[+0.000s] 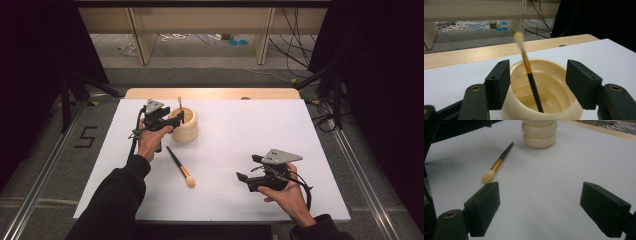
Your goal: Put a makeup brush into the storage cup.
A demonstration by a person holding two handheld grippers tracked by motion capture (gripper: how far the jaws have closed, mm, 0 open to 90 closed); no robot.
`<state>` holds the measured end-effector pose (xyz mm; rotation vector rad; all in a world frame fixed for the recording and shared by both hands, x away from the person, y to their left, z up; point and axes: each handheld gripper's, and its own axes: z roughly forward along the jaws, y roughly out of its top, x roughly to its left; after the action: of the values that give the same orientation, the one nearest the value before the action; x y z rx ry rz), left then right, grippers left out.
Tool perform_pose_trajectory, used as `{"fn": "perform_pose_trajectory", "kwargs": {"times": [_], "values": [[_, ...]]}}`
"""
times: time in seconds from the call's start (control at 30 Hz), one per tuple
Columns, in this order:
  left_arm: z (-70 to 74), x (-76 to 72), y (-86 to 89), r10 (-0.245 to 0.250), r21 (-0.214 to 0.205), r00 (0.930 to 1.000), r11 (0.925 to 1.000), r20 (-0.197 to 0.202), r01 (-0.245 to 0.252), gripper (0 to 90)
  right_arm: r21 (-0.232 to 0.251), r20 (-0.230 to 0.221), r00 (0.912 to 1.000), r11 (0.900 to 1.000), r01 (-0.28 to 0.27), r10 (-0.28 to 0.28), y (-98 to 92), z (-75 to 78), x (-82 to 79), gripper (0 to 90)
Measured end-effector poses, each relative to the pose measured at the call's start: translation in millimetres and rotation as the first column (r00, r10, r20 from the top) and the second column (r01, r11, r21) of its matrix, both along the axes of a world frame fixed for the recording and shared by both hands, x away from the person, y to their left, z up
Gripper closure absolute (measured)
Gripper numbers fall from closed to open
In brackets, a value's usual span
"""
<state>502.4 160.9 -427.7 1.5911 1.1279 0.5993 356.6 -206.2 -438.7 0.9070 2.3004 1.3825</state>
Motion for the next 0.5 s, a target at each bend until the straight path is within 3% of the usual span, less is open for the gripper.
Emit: {"fn": "perform_pose_trajectory", "kwargs": {"times": [0.17,0.5], "values": [[4.4,-6.7,4.2,-0.003,0.005,0.9997,1.0000,-0.022,0.003,34.7,-0.003,-0.008,1.0000,1.0000,0.001,-0.001,-0.6,0.5,-0.2,16.9],[14.9,-19.8,12.8,-0.044,-0.013,0.9987,0.9990,-0.026,0.044,30.8,0.000,-0.010,0.9999,1.0000,0.006,-0.006,-0.3,0.6,-0.1,16.9]]}}
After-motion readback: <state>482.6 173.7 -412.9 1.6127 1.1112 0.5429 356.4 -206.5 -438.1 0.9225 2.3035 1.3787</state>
